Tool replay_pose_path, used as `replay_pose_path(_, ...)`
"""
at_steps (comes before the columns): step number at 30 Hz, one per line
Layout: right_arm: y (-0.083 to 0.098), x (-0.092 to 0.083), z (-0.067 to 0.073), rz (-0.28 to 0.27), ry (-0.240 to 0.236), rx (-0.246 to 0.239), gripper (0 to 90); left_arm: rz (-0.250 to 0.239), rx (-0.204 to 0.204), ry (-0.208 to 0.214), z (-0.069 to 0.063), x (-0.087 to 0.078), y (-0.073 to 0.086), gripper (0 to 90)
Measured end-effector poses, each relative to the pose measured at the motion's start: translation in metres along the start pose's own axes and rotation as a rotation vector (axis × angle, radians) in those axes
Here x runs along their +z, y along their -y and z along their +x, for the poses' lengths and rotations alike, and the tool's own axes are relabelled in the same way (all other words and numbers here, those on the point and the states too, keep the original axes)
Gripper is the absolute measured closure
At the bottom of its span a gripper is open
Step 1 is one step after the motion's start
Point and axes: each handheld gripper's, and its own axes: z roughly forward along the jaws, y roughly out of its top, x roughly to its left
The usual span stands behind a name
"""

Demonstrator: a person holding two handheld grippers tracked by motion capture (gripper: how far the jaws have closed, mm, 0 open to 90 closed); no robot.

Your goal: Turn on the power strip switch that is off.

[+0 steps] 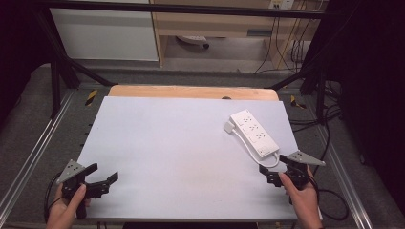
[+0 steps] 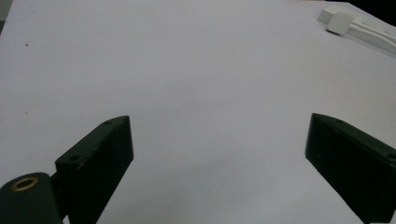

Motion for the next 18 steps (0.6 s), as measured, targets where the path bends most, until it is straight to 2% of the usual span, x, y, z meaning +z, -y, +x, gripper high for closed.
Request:
replay_pose_path(10, -0.018, -0.005, 0.004, -0.037, -0.011, -0.024, 3.9, 0.005, 0.005, -0.006, 0.001, -0.001, 0.001, 7.7)
replay_pose_path(18, -0.035, -0.003, 0.006, -0.042, -0.022, -0.036, 4.2, 0.006, 0.005, -0.001, 0.0, 0.0, 0.001, 7.7)
